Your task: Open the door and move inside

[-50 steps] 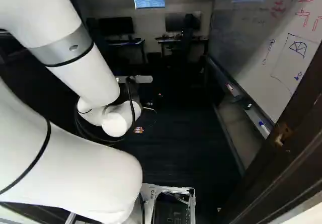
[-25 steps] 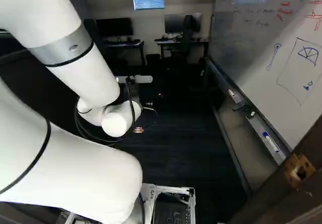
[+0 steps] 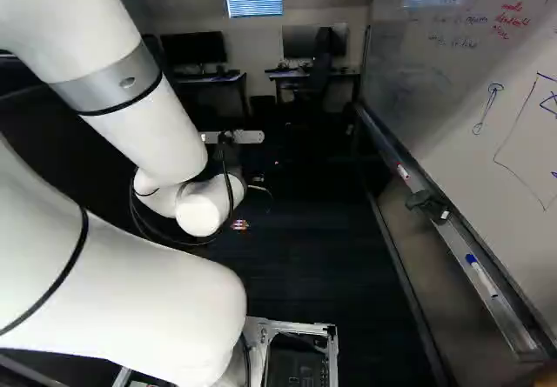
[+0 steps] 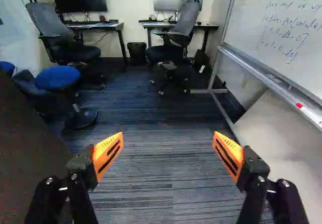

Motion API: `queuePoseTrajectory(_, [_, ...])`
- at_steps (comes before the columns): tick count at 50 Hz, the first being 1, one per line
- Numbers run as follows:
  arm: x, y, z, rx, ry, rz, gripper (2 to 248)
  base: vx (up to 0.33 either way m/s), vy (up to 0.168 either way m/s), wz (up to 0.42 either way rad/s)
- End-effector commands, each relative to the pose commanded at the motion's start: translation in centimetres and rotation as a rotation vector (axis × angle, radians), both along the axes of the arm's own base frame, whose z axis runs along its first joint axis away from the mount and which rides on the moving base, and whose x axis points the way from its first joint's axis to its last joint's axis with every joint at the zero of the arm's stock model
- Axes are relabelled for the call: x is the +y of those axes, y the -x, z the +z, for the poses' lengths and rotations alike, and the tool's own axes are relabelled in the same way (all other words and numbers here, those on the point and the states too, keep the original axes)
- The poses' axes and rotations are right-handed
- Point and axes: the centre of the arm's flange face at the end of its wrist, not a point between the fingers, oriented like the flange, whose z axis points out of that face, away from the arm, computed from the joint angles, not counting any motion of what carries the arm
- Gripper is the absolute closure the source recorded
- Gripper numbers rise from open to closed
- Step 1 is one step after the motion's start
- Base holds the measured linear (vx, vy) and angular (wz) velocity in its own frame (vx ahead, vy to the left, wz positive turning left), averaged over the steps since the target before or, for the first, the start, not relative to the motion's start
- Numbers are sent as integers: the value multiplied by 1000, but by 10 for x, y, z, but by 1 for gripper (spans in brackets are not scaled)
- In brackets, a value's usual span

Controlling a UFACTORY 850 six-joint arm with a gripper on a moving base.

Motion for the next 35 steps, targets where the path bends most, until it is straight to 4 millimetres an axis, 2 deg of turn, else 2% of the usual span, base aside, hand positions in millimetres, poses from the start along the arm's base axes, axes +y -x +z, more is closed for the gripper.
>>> queuePoseTrajectory(35, [0, 0, 0, 0, 0, 0, 3, 183, 4, -12])
